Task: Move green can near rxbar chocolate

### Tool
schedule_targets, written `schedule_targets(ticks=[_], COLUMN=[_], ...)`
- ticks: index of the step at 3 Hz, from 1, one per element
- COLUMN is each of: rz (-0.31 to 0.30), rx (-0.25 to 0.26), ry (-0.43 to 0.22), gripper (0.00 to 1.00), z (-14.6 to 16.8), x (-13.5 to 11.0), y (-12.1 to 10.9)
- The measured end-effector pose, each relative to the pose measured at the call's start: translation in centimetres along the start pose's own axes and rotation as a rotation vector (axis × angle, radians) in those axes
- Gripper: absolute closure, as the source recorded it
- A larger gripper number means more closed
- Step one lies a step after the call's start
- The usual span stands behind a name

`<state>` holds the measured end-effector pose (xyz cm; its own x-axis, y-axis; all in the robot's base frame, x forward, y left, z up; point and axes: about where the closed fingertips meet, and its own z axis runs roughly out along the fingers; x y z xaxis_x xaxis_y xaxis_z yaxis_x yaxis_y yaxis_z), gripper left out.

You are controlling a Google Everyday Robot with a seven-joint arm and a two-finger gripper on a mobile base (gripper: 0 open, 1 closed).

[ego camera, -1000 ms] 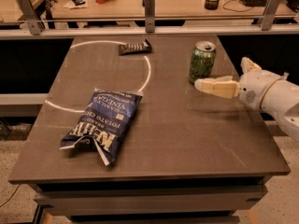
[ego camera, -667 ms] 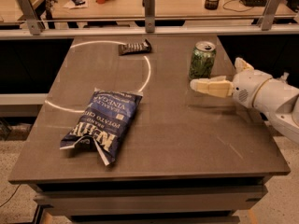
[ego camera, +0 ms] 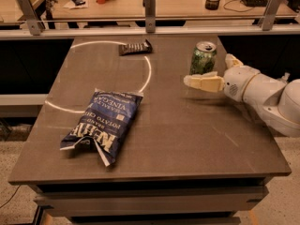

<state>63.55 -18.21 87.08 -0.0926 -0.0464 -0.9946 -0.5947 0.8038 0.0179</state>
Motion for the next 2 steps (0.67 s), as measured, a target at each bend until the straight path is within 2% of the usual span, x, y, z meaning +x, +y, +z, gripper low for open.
schedule_targets(ticks=[1,2], rz=[-0.009,-0.026], rx=[-0.028,-0.051], ry=[-0.009,-0.022], gripper=[0.15,0.38], z=[1.32,2.06], x=[0.11,0.04], y=[0.15,0.27])
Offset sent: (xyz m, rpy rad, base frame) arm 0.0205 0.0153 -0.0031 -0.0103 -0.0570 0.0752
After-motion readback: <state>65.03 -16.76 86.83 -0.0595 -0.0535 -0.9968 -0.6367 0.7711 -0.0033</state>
